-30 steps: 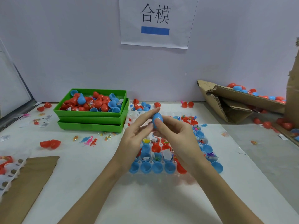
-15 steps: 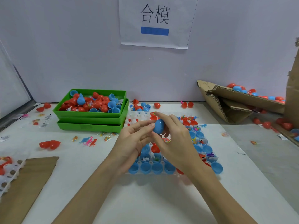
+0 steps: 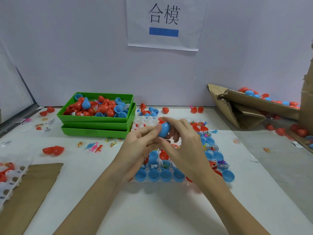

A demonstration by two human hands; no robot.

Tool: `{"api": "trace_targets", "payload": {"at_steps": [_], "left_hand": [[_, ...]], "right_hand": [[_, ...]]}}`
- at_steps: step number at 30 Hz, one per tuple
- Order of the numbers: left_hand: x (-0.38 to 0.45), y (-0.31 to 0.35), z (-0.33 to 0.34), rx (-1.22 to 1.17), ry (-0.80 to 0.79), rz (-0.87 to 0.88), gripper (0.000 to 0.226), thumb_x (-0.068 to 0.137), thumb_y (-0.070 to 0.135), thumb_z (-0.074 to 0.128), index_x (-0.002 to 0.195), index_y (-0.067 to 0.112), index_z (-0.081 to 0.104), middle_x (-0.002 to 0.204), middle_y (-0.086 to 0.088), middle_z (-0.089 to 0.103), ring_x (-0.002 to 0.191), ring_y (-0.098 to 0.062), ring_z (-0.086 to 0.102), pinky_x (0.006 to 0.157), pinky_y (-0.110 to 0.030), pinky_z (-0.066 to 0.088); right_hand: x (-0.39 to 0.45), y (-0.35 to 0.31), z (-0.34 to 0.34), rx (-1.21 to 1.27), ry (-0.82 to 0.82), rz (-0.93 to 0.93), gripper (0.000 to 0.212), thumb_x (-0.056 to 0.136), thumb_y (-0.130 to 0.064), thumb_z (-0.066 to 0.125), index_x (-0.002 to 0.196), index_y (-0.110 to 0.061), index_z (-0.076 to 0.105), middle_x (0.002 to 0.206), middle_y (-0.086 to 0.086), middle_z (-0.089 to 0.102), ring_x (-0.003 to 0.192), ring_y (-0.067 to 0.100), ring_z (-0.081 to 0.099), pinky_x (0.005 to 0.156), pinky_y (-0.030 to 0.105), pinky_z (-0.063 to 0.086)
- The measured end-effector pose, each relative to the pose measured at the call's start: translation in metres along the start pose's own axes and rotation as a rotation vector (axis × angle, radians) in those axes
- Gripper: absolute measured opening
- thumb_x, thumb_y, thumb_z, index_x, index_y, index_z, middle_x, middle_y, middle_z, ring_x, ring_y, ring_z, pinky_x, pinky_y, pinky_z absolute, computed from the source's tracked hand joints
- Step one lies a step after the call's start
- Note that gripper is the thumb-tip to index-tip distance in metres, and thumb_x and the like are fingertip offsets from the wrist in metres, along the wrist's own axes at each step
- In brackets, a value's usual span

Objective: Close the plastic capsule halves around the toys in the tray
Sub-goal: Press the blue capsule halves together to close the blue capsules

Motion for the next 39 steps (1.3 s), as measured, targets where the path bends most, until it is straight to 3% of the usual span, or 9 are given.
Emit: {"api": "trace_targets", "payload": {"at_steps": [6,13,21,25,28,31,35,39], "left_hand": [[-0.0001,0.0013,0.0014,-0.088,-0.065,-0.071,0.037,0.094,0.037,0.070,0.112,0.005,0.079,0.111,-0.024,0.076,0.107,-0.027,0.075,0.085,-0.027,0.060],[0.0009,-0.0016,0.0020,-0.205,-0.130,-0.125,0.038,0.096,0.032,0.071,0.120,0.003,0.074,0.125,-0.027,0.070,0.119,-0.033,0.070,0.093,-0.032,0.059],[0.0009,-0.0066,0.0091,-0.289,-0.060,-0.095,0.061,0.094,0.025,0.066,0.138,-0.014,0.050,0.116,-0.023,0.068,0.108,-0.026,0.068,0.091,-0.028,0.060],[0.0017,-0.0068,0.0075,-0.289,-0.032,-0.101,0.057,0.094,0.025,0.067,0.135,-0.013,0.055,0.118,-0.022,0.070,0.113,-0.027,0.068,0.095,-0.029,0.059],[0.0021,-0.0075,0.0050,-0.251,-0.042,-0.114,0.046,0.095,0.028,0.068,0.125,-0.006,0.067,0.109,-0.021,0.074,0.099,-0.024,0.073,0.095,-0.031,0.060],[0.0009,-0.0063,0.0036,-0.205,-0.065,-0.099,0.039,0.098,0.030,0.065,0.120,-0.001,0.074,0.110,-0.021,0.075,0.099,-0.026,0.074,0.090,-0.032,0.060],[0.0004,-0.0045,0.0071,-0.129,-0.062,-0.074,0.035,0.104,0.036,0.058,0.114,0.010,0.080,0.107,-0.014,0.078,0.098,-0.022,0.076,0.084,-0.027,0.059],[0.0011,-0.0021,0.0063,-0.044,-0.040,-0.006,0.033,0.102,0.030,0.062,0.118,0.004,0.075,0.110,-0.021,0.076,0.095,-0.027,0.075,0.081,-0.029,0.060]], "right_hand": [[0.0008,0.0017,0.0011,-0.018,0.000,-0.002,0.048,0.090,-0.030,0.077,0.133,-0.015,0.063,0.122,-0.001,0.058,0.105,0.007,0.055,0.094,0.022,0.050],[-0.0011,-0.0014,0.0009,0.110,-0.031,-0.024,0.031,0.092,-0.015,0.075,0.121,-0.009,0.068,0.106,-0.002,0.069,0.094,0.013,0.062,0.085,0.025,0.051],[-0.0005,0.0016,0.0014,0.090,-0.042,-0.040,0.026,0.092,-0.013,0.076,0.116,-0.006,0.069,0.099,0.001,0.067,0.087,0.019,0.061,0.080,0.034,0.052],[-0.0004,0.0022,0.0018,0.087,-0.045,-0.046,0.029,0.092,-0.017,0.075,0.118,-0.007,0.069,0.102,-0.001,0.068,0.090,0.015,0.062,0.083,0.032,0.053],[-0.0013,0.0026,0.0045,0.047,-0.044,-0.022,0.039,0.093,-0.023,0.074,0.129,-0.009,0.065,0.111,-0.002,0.068,0.097,0.012,0.062,0.090,0.029,0.053],[-0.0022,0.0014,0.0076,0.010,-0.042,-0.008,0.053,0.095,-0.026,0.072,0.142,-0.009,0.057,0.121,0.000,0.066,0.102,0.009,0.060,0.095,0.014,0.047],[-0.0020,0.0007,0.0073,0.036,-0.026,-0.005,0.060,0.093,-0.020,0.074,0.148,-0.009,0.051,0.118,0.000,0.064,0.100,0.002,0.057,0.089,-0.001,0.038],[-0.0022,0.0019,0.0098,0.021,-0.056,-0.008,0.065,0.092,-0.016,0.075,0.150,-0.012,0.048,0.124,0.000,0.064,0.105,0.008,0.059,0.093,0.002,0.039]]}}
Point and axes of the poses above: each hand's wrist, its own x-axis towards the middle knuckle, its own z-axis out of the palm, y = z × x, the point moved 5 cm from there along x, towards the middle knuckle
